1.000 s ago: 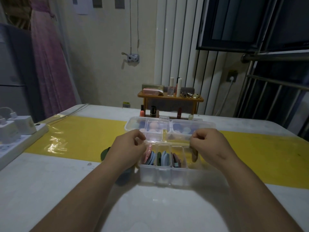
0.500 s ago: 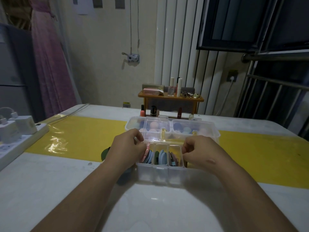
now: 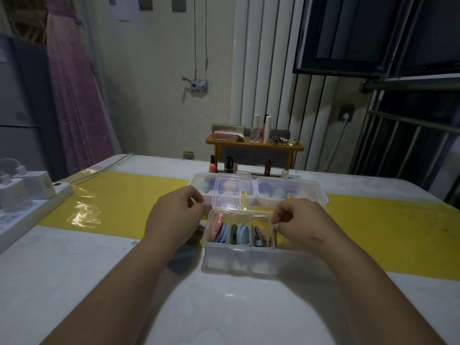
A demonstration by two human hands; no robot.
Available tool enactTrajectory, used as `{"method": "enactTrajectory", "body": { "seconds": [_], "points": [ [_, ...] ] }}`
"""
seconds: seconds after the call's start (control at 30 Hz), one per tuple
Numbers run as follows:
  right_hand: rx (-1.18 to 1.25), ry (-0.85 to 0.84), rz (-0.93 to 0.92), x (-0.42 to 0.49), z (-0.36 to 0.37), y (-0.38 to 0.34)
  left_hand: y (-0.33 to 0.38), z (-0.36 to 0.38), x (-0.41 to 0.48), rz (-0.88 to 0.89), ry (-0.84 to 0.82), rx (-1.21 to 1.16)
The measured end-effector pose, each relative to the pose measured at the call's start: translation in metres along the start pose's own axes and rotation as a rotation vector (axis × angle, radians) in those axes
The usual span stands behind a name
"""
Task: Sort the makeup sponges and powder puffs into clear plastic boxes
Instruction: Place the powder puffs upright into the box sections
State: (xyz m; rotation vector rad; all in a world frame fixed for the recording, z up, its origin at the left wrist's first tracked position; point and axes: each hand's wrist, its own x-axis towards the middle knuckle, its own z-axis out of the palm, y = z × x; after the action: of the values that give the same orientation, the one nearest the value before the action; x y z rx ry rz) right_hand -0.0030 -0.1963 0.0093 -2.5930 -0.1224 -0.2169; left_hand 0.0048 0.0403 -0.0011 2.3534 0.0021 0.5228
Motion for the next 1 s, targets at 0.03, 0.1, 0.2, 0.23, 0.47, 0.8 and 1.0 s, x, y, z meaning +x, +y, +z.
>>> {"method": "enactTrajectory", "body": {
  "seconds": [0.03,0.1,0.2,0.23,0.47,0.8,1.0],
  "points": [
    [0.006,0.003,-0.003,0.000,0.000,0.000,-0.001,-0.001,0.000,-0.011,0.000,-0.005],
    [0.024,0.010,-0.007,-0.001,-0.001,-0.001,-0.002,-0.003,0.000,-0.032,0.004,-0.008],
    [0.053,0.032,-0.028,-0.003,-0.001,-0.004,-0.007,0.000,0.003,-0.049,0.008,0.027],
    [0.057,0.036,-0.035,-0.003,-0.001,-0.005,-0.009,0.000,0.004,-0.055,0.005,0.048],
    [0.073,0.072,-0.064,-0.003,0.000,-0.004,-0.024,0.004,0.011,-0.084,-0.034,0.220],
    [0.101,0.111,-0.084,-0.005,0.001,-0.005,-0.022,0.016,0.007,0.012,-0.235,0.459],
    [0.109,0.123,-0.090,-0.005,0.001,-0.005,-0.021,0.019,0.006,-0.088,-0.246,0.301]
  ]
}}
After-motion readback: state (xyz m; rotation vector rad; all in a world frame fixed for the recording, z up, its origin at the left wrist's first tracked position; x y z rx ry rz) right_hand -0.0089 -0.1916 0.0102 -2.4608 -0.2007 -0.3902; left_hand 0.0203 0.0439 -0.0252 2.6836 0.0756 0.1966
